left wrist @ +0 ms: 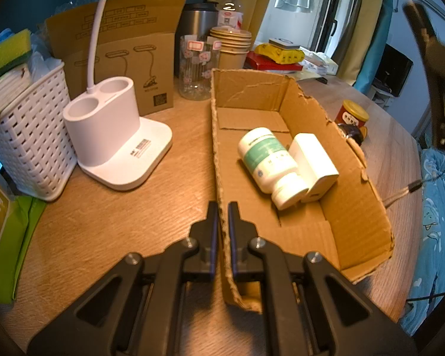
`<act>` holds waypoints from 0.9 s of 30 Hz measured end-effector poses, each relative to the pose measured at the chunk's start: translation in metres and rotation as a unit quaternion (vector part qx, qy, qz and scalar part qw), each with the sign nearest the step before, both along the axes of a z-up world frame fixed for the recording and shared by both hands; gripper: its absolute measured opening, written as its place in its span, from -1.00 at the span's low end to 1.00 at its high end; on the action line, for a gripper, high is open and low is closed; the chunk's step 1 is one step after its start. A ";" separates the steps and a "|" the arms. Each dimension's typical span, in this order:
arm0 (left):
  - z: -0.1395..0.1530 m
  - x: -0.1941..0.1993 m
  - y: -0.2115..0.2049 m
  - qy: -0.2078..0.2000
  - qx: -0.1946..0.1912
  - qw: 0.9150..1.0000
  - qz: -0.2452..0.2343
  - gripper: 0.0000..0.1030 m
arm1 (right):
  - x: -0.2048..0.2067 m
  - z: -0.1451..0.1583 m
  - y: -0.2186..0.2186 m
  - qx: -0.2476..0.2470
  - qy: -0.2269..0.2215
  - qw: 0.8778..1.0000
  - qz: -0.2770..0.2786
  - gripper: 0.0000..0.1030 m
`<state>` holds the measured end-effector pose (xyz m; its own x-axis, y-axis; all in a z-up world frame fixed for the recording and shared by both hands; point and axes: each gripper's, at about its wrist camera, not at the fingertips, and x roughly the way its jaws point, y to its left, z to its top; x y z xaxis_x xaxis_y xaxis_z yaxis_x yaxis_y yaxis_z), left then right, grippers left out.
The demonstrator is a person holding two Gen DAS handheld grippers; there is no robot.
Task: Organize rigid objects
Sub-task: 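Lift the flashlight and carry it over the cardboard box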
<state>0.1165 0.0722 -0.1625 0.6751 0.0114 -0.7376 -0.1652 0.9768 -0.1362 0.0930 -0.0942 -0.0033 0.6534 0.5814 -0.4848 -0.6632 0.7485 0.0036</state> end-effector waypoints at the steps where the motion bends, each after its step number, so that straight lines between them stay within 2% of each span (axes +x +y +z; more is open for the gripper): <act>1: 0.000 0.000 0.000 0.000 0.000 1.000 0.000 -0.87 | -0.001 0.003 0.003 0.002 -0.002 1.000 0.004 -0.58; 8: 0.000 0.000 0.000 0.000 0.000 1.000 0.000 -0.87 | -0.002 0.009 0.023 0.010 -0.006 0.999 0.030 -0.58; 17: 0.000 0.000 0.000 0.000 0.000 1.000 0.000 -0.87 | 0.008 -0.008 0.039 0.020 0.027 0.998 0.047 -0.58; 27: 0.000 0.000 0.000 0.000 0.000 1.000 0.000 -0.87 | 0.030 -0.051 0.047 0.020 0.089 0.994 0.052 -0.58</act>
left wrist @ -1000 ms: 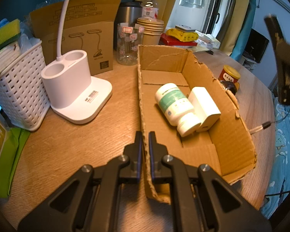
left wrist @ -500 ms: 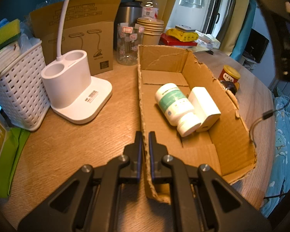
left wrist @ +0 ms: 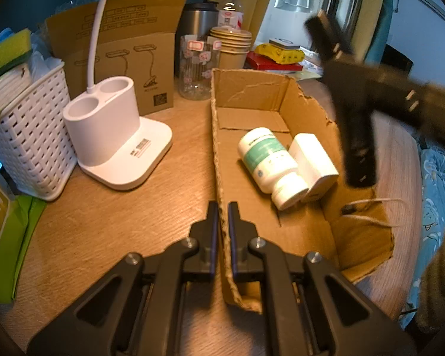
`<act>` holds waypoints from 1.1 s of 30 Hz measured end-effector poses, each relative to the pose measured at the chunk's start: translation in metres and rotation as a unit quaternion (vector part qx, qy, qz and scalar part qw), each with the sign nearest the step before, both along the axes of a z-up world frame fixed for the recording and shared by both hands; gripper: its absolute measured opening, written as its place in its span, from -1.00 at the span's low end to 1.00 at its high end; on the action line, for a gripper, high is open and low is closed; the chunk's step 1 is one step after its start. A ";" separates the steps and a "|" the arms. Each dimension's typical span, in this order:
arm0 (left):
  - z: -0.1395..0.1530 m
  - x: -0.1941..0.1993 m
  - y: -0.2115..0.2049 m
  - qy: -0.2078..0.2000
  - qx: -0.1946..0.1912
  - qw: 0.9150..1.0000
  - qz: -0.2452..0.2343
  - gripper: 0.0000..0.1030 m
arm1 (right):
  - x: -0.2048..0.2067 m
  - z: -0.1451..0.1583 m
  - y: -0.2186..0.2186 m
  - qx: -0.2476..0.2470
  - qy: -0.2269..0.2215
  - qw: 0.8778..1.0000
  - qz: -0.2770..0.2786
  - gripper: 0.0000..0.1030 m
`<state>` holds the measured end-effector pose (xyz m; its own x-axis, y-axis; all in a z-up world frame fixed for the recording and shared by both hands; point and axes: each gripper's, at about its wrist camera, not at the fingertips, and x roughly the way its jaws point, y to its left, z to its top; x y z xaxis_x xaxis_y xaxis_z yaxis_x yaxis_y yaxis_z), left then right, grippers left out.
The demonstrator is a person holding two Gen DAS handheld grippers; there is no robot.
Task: Organize rigid objects
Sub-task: 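Lift the flashlight and carry it over the cardboard box, then lower the flashlight into the box and open the right gripper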
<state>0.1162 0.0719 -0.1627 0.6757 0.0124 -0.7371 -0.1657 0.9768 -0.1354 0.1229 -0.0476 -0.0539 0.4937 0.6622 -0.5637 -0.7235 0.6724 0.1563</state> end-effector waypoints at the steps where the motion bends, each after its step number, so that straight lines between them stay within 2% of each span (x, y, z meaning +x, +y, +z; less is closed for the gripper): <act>1: 0.000 0.000 0.000 0.000 0.000 1.000 0.000 -0.87 | 0.001 -0.003 0.001 -0.001 0.004 1.000 0.000 -0.58; 33: 0.000 0.000 0.000 -0.001 0.001 1.000 0.000 -0.87 | 0.016 -0.059 0.027 -0.062 0.086 0.994 0.018 -0.59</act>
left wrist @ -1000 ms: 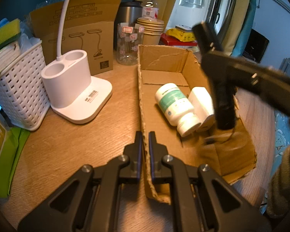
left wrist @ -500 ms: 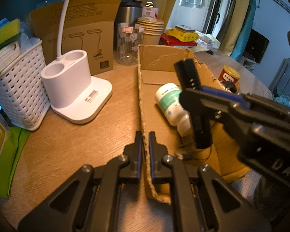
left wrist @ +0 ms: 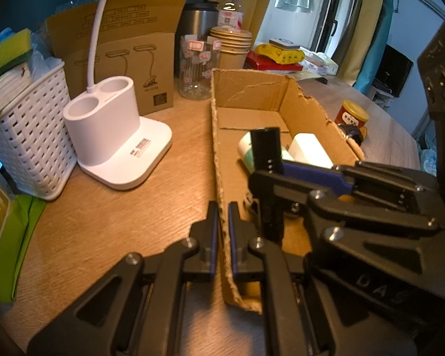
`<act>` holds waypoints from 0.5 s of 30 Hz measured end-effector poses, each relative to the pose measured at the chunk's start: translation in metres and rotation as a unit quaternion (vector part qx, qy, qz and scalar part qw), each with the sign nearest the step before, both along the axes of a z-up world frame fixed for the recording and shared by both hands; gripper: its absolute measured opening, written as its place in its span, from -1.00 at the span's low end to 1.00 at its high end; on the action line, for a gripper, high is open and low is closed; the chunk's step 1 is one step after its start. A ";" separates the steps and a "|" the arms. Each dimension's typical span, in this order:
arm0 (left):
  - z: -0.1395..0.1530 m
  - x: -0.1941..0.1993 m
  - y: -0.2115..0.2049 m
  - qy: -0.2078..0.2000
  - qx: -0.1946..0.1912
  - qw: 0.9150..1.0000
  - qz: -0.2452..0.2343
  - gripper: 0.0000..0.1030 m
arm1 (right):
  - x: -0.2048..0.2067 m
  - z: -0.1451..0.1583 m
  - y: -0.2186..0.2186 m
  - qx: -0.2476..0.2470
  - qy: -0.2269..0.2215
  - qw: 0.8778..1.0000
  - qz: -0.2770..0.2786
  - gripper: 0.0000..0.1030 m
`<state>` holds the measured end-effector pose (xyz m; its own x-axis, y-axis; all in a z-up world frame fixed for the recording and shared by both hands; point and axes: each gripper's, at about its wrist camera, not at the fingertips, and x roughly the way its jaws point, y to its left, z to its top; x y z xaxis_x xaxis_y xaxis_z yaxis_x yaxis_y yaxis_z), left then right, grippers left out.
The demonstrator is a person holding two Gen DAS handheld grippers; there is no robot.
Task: Organize rigid objects
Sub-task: 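Lower the flashlight into the box and open the right gripper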
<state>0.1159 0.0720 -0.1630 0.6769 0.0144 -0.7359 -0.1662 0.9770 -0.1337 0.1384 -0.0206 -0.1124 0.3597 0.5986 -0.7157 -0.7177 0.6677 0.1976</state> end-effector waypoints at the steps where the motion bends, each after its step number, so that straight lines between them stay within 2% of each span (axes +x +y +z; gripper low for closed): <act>1: 0.000 0.000 0.000 0.000 0.000 1.000 0.000 -0.87 | 0.000 0.000 0.000 0.000 0.002 1.000 0.001 -0.59; 7: 0.000 0.000 0.000 0.000 0.000 1.000 0.000 -0.87 | 0.000 -0.001 0.001 -0.005 0.001 1.000 0.003 -0.57; 11: 0.000 0.000 0.000 -0.001 0.000 1.000 0.000 -0.87 | -0.001 0.001 0.001 0.002 0.003 1.000 0.009 -0.30; 15: 0.000 0.000 -0.001 0.000 0.000 1.000 0.000 -0.87 | -0.002 0.003 -0.001 0.007 0.001 1.000 0.013 -0.18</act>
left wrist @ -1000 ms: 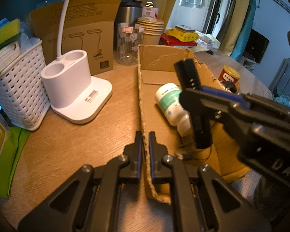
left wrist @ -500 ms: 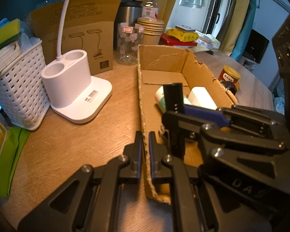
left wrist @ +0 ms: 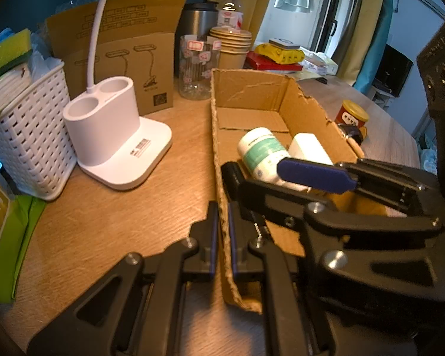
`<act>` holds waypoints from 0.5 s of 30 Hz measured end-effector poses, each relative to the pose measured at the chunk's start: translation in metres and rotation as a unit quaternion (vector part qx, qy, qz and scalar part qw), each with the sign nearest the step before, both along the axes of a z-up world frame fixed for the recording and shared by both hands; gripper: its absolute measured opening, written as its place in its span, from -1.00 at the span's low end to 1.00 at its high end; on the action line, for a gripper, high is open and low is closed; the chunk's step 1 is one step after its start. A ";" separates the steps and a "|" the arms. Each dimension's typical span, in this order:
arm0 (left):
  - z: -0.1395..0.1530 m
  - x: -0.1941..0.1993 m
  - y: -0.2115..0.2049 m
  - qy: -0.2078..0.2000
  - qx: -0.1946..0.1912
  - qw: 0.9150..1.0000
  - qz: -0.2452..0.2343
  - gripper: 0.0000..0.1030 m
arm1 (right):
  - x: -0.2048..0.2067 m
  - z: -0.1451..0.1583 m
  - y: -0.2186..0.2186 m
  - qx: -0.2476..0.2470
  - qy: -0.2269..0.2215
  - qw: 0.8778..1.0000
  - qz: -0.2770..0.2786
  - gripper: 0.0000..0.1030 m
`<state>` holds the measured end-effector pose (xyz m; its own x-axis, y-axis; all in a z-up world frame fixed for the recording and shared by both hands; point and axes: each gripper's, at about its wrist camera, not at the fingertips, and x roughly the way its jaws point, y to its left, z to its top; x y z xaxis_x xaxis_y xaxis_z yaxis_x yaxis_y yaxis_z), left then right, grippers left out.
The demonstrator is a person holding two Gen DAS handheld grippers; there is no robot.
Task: Organize rigid objects
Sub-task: 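Lower the flashlight into the box and open the right gripper, then move the right gripper back toward the black car key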
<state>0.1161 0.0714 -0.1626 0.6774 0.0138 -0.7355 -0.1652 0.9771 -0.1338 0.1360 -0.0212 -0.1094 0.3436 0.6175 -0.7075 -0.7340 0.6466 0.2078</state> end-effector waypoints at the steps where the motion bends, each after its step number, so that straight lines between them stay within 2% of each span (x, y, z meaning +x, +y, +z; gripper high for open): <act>1: 0.000 0.000 0.000 0.000 0.000 1.000 0.000 -0.87 | 0.000 0.001 -0.001 0.002 -0.001 1.000 0.000 -0.16; 7: 0.000 0.000 0.000 0.000 0.000 1.000 0.000 -0.87 | -0.001 0.013 -0.009 0.012 -0.017 1.000 -0.012 0.07; 15: 0.000 0.000 0.000 0.000 0.000 1.000 0.000 -0.87 | 0.000 0.031 -0.032 0.019 -0.046 0.998 -0.045 0.21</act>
